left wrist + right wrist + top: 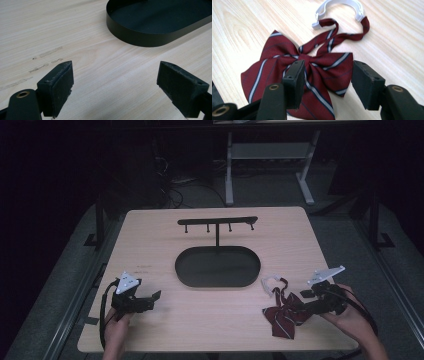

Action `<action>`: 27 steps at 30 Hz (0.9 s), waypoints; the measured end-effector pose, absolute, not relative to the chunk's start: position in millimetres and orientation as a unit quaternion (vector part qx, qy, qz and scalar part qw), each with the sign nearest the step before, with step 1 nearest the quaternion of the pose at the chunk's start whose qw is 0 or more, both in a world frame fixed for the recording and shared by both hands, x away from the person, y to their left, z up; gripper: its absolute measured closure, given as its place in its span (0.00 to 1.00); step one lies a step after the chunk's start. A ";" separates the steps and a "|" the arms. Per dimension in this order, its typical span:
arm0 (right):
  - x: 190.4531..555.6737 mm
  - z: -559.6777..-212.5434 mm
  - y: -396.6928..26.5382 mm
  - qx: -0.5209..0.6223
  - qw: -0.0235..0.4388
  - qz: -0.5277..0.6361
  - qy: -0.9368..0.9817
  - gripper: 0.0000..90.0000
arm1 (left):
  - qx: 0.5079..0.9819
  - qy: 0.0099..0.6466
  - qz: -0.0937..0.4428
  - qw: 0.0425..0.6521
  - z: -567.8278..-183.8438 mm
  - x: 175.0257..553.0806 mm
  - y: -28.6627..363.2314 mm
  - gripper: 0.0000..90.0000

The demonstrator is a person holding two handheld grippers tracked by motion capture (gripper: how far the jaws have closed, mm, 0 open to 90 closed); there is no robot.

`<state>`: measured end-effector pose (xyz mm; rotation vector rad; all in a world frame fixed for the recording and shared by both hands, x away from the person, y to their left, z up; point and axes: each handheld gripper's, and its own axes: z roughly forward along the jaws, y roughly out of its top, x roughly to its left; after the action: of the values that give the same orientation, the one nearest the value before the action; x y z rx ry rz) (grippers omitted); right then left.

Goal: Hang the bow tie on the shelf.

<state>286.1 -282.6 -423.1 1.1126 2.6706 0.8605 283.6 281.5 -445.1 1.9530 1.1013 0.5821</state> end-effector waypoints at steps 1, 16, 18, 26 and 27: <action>286.1 -423.1 -282.6 0.368 0.062 0.285 0.883 0.48 | 0.774 0.433 0.231 0.399 -444.9 283.5 281.9 0.15; 314.5 -402.0 -261.5 0.332 0.059 0.272 0.901 0.49 | 0.772 0.434 0.230 0.403 -444.7 282.5 282.3 0.15; 319.6 -400.8 -259.2 0.330 0.053 0.272 0.902 0.49 | 0.771 0.436 0.229 0.403 -444.5 282.0 282.7 0.15; 339.2 -401.7 -247.6 0.316 0.041 0.259 0.912 0.50 | 0.772 0.435 0.231 0.403 -444.1 281.7 283.6 0.15; 341.9 -402.3 -245.3 0.316 0.038 0.255 0.913 0.50 | 0.772 0.434 0.231 0.402 -444.0 281.7 283.7 0.15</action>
<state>341.9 -245.3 -402.3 0.9694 2.8016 0.7836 281.7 283.7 -444.0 1.9520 1.0960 0.5833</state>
